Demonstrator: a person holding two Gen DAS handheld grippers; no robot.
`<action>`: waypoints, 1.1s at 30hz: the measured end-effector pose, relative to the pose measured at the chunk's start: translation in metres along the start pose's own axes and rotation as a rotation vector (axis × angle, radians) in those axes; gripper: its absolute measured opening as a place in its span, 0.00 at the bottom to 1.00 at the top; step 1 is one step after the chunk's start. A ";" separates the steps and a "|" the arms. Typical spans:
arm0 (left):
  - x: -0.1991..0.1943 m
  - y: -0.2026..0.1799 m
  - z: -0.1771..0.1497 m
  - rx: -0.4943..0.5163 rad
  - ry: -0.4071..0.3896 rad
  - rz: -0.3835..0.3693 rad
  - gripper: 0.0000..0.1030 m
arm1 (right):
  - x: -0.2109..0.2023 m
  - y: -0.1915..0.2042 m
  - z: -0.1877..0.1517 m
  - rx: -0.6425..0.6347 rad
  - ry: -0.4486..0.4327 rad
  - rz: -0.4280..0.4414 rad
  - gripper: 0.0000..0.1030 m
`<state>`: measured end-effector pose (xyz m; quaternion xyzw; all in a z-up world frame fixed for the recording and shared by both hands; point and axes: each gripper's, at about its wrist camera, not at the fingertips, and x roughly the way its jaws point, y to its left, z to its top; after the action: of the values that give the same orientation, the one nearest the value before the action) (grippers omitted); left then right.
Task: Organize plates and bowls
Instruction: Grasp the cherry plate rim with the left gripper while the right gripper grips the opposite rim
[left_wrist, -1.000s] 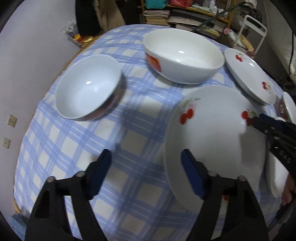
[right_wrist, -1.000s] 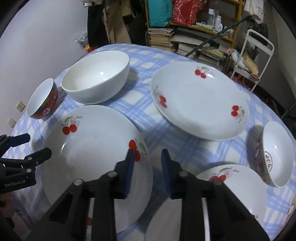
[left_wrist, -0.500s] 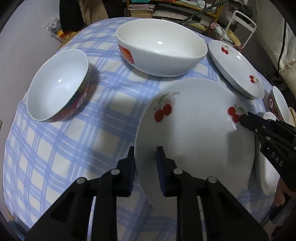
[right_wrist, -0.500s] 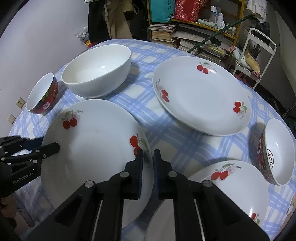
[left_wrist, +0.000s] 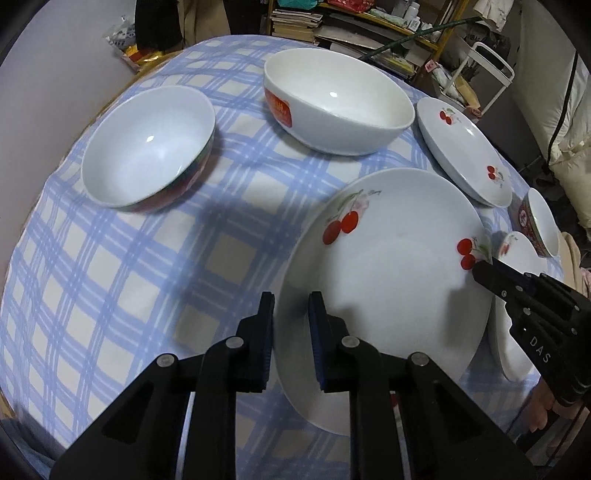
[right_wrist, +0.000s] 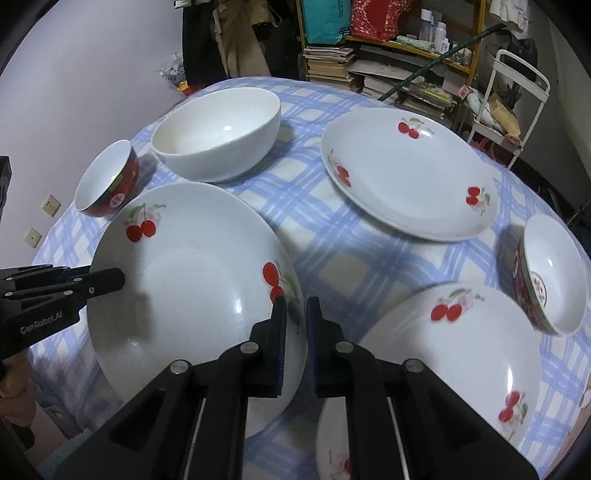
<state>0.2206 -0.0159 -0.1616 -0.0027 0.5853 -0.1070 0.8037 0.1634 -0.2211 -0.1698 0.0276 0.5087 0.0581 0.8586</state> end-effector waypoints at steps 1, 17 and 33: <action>-0.001 0.001 -0.003 -0.005 0.006 -0.007 0.17 | -0.002 0.001 -0.001 0.003 -0.001 -0.001 0.12; -0.025 -0.007 -0.048 0.028 0.053 -0.004 0.18 | -0.036 0.018 -0.031 -0.006 -0.011 -0.058 0.12; 0.001 -0.013 -0.055 0.032 0.144 0.019 0.18 | -0.013 0.018 -0.053 -0.009 0.083 -0.101 0.13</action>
<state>0.1673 -0.0218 -0.1781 0.0232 0.6400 -0.1086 0.7603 0.1094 -0.2053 -0.1826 -0.0047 0.5443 0.0180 0.8387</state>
